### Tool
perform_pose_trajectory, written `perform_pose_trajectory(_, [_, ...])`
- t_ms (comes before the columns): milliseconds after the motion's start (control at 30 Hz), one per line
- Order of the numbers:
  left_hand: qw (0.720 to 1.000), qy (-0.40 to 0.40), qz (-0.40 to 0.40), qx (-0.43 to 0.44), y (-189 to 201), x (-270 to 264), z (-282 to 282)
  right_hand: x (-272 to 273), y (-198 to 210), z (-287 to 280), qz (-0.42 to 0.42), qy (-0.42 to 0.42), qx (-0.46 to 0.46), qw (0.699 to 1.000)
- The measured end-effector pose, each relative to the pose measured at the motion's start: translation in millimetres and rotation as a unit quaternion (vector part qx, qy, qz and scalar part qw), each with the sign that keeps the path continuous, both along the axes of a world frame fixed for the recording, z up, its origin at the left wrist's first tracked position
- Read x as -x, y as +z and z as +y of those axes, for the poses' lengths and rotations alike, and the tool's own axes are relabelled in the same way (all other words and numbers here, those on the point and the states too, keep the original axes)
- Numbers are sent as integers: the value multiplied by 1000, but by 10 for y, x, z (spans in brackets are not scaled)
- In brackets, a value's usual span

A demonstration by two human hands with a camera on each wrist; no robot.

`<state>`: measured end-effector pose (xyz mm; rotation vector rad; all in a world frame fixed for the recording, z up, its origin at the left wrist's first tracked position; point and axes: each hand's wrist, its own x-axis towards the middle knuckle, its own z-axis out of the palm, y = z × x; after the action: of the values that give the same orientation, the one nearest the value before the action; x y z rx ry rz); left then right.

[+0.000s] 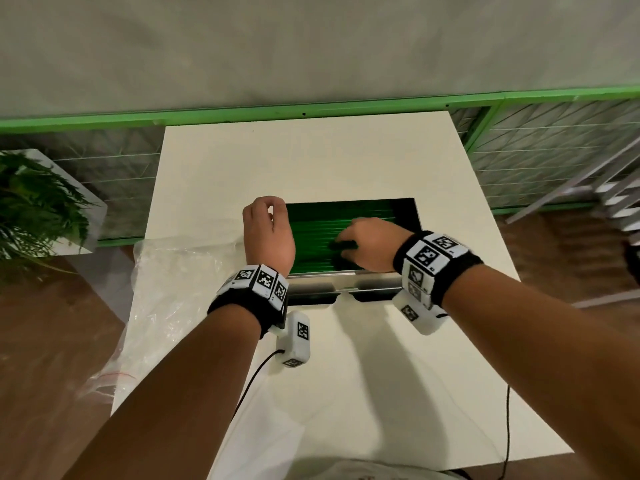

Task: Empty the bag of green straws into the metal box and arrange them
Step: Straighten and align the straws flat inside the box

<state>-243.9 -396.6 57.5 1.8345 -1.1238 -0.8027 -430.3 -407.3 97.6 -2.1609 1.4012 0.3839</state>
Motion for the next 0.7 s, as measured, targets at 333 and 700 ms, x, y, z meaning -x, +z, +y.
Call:
perform_pose_trajectory(333, [1000,-3,10,0,16,4,18,229,-19,207,-77,-66,-56,993])
perform_pose_trajectory(700, [1000,-2,-7,8,15,-8,20,93,82,50,-117,-103,56,986])
